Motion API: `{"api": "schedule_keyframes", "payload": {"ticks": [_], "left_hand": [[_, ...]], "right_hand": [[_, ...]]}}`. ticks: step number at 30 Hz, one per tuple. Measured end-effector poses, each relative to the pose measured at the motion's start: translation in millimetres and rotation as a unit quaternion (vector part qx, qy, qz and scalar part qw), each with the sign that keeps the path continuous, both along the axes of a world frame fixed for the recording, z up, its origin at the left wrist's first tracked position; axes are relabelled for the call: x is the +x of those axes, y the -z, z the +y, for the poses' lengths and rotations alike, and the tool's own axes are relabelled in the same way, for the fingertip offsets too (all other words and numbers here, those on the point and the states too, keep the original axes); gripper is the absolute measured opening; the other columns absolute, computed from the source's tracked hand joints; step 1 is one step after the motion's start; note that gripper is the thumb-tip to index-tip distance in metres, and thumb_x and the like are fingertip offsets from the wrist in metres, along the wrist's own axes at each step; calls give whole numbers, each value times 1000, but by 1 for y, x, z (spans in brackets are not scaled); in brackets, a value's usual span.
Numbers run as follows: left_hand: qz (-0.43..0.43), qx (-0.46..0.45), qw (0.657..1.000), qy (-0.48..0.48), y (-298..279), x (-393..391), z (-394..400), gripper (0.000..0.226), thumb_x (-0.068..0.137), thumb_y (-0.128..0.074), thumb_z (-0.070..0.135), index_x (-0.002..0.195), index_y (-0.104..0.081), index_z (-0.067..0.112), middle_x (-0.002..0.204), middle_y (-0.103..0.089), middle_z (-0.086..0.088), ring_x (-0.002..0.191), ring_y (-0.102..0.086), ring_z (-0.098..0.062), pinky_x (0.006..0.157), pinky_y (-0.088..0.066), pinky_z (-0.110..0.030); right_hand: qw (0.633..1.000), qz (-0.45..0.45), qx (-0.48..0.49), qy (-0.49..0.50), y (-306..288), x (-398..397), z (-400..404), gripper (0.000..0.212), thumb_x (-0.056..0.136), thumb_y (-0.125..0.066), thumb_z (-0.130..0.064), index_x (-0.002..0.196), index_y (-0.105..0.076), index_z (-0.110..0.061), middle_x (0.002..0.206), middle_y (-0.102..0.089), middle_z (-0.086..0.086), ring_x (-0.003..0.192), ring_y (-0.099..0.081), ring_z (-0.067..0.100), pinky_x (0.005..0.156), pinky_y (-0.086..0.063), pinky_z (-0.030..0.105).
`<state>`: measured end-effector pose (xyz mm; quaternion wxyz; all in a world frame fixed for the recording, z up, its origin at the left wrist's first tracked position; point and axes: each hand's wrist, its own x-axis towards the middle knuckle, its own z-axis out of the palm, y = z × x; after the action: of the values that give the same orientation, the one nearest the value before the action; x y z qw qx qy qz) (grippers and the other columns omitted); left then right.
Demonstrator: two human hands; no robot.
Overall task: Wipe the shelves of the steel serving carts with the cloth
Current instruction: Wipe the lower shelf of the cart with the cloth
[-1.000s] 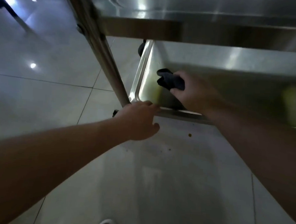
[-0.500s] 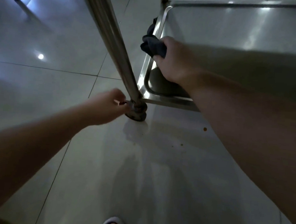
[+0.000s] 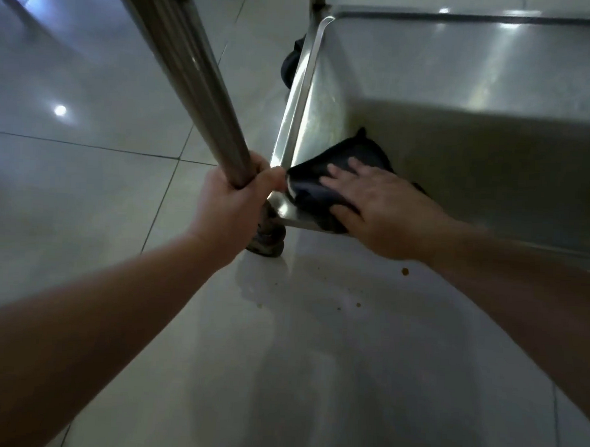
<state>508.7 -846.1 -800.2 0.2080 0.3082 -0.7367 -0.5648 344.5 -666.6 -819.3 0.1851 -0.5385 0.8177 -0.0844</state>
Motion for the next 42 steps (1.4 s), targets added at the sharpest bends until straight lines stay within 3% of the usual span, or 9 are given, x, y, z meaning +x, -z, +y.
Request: {"api": "schedule_keyframes", "payload": {"ticks": [3, 8, 11, 16, 20, 24, 33, 39, 42], "left_hand": [[6, 9, 999, -35, 6, -3, 2, 19, 80, -72, 36, 65, -61, 34, 66, -66, 3, 75, -71, -34, 68, -53, -35], [-1, -2, 999, -41, 4, -5, 4, 17, 78, -66, 35, 63, -59, 32, 63, -63, 4, 68, -67, -20, 67, -53, -37], [-4, 7, 999, -33, 4, -3, 5, 19, 78, -66, 30, 64, -56, 22, 64, -61, -5, 67, -62, -26, 68, -57, -48], [3, -13, 1000, -20, 7, 2, 5, 18, 82, -64, 21, 69, -54, 13, 64, -60, -5, 64, -58, -20, 64, -52, -37], [0, 24, 1000, -11, 5, -2, 4, 21, 78, -64, 24, 65, -49, 17, 63, -54, -4, 61, -54, -19, 61, -52, -33], [15, 39, 999, 4, 7, -2, 1, 19, 81, -62, 13, 70, -47, 6, 64, -51, -7, 59, -50, -19, 55, -48, -31], [26, 45, 999, -5, 6, -3, 6, 19, 84, -59, 7, 71, -47, 3, 59, -47, -3, 50, -47, -13, 45, -41, -26], [19, 56, 998, -15, 5, -4, 7, 19, 85, -61, 4, 71, -48, -1, 58, -49, -5, 47, -49, -10, 45, -43, -20], [28, 64, 998, -10, 5, -3, 6, 19, 82, -59, 7, 69, -46, 0, 57, -46, -7, 47, -48, -13, 43, -42, -21]], "right_hand": [[997, 43, 18, 66, 7, -46, 3, 64, 105, -31, -56, 163, -24, -30, 171, -17, -8, 158, -11, 20, 128, -10, 39], [978, 29, 30, 205, 5, -64, -76, 64, 107, -24, -53, 165, -18, -25, 173, -8, -6, 159, -4, 26, 128, -5, 45], [996, 21, 4, 88, 0, -17, -102, 63, 107, -32, -52, 164, -22, -27, 172, -13, -7, 159, -8, 24, 128, -8, 41], [997, 10, -23, -75, -2, -4, -56, 62, 102, -32, -57, 161, -25, -39, 169, -17, -18, 158, -9, 11, 126, -10, 36], [995, 60, -7, 80, 3, -75, -80, 61, 107, -36, -50, 162, -29, -24, 171, -21, 0, 158, -15, 26, 127, -8, 38], [979, 20, 23, 202, 0, -108, -132, 65, 106, -24, -54, 164, -20, -27, 173, -11, -3, 159, -7, 28, 128, -8, 47], [978, 31, -5, -209, -3, -48, -74, 59, 105, -36, -56, 161, -24, -43, 169, -16, -19, 157, -7, 9, 122, -2, 23], [981, 11, 49, 186, -7, -110, -162, 64, 106, -28, -57, 164, -13, -37, 173, -5, -2, 159, -1, 32, 127, -3, 50], [970, -26, 67, 231, -8, -102, -191, 61, 104, -23, -58, 162, -11, -44, 173, 0, -2, 158, 7, 36, 125, 0, 58]]}}
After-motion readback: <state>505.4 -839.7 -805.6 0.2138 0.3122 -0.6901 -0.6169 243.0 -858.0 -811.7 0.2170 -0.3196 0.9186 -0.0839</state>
